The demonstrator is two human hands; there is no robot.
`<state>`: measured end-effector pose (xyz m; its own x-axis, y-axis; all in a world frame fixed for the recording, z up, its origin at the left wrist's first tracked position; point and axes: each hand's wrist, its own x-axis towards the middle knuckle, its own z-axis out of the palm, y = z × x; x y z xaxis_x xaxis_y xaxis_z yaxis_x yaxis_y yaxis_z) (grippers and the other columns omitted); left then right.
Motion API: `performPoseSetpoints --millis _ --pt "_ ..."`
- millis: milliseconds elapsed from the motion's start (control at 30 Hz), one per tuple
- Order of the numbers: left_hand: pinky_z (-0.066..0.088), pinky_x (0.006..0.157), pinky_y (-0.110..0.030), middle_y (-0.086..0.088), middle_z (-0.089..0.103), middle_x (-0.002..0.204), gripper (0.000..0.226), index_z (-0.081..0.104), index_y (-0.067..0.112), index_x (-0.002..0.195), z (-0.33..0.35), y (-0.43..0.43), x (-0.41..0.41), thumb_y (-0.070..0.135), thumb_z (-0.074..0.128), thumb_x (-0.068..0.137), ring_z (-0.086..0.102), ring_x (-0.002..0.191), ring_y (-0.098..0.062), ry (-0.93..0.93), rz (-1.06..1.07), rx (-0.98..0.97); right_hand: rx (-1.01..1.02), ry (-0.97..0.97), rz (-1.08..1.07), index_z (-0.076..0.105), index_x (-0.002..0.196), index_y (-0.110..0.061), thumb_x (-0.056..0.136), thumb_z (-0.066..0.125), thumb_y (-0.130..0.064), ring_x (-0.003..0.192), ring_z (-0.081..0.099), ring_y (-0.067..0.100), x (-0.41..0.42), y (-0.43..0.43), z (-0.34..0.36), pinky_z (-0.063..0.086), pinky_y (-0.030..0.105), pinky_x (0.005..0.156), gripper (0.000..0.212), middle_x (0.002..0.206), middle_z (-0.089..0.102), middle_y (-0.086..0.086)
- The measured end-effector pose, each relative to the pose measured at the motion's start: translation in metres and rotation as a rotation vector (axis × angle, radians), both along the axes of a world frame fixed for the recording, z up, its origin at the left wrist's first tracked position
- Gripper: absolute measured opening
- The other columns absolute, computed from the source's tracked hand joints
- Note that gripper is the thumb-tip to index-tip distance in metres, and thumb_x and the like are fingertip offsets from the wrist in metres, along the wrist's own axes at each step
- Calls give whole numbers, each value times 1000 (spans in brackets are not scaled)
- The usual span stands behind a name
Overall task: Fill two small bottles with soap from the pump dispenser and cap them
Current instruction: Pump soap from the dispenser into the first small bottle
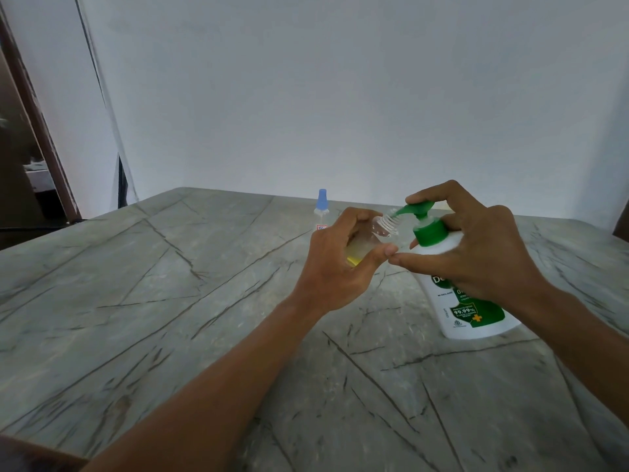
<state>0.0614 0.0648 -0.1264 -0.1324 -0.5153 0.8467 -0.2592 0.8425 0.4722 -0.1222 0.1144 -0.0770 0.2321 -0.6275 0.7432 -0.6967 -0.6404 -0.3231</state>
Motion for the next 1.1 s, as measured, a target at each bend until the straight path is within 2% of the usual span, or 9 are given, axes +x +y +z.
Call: performPoseSetpoints --millis 100,267,533,667,767,900,1100 --pt "58 81 -28 -2 73 105 38 61 3 114 0 0 0 22 75 84 70 93 -11 19 -7 28 11 32 4 45 114 -47 57 79 -57 79 58 -19 1 -1 1 42 -2 64 67 79 54 -35" --pt "59 84 -33 -3 73 107 39 60 2 114 0 -1 1 23 75 84 70 96 -10 36 -2 25 13 81 -2 39 120 -50 57 74 -62 79 53 -26 2 0 1 35 -8 65 73 83 50 -38" --pt "58 78 -26 -2 73 104 37 61 3 114 -1 0 0 20 75 84 70 91 -10 3 -14 15 -4 -5 8 48 109 -47 54 80 -57 77 60 -16 0 2 0 44 1 63 64 80 55 -35" --pt "59 81 -29 -1 73 106 38 61 4 114 0 0 0 23 75 84 70 95 -9 20 -9 26 11 50 5 44 115 -49 55 79 -58 81 57 -20 0 1 1 37 -5 67 70 82 54 -37" --pt "58 83 -27 -1 72 108 40 60 3 115 0 -1 1 24 75 84 69 96 -7 32 -1 23 13 78 4 40 120 -51 56 77 -62 89 56 -15 0 0 1 37 -6 69 75 82 55 -36" --pt "59 84 -29 -2 72 109 40 60 3 115 1 -1 0 23 75 84 70 97 -9 37 -7 18 -6 51 1 43 117 -50 57 82 -55 81 58 -18 0 0 1 40 -3 67 71 81 53 -38" --pt "57 80 -23 -1 73 106 37 61 3 114 0 0 0 21 75 84 70 94 -8 8 -11 11 -6 -9 -4 49 107 -47 56 78 -61 78 61 -13 0 2 1 46 3 63 61 76 56 -33"
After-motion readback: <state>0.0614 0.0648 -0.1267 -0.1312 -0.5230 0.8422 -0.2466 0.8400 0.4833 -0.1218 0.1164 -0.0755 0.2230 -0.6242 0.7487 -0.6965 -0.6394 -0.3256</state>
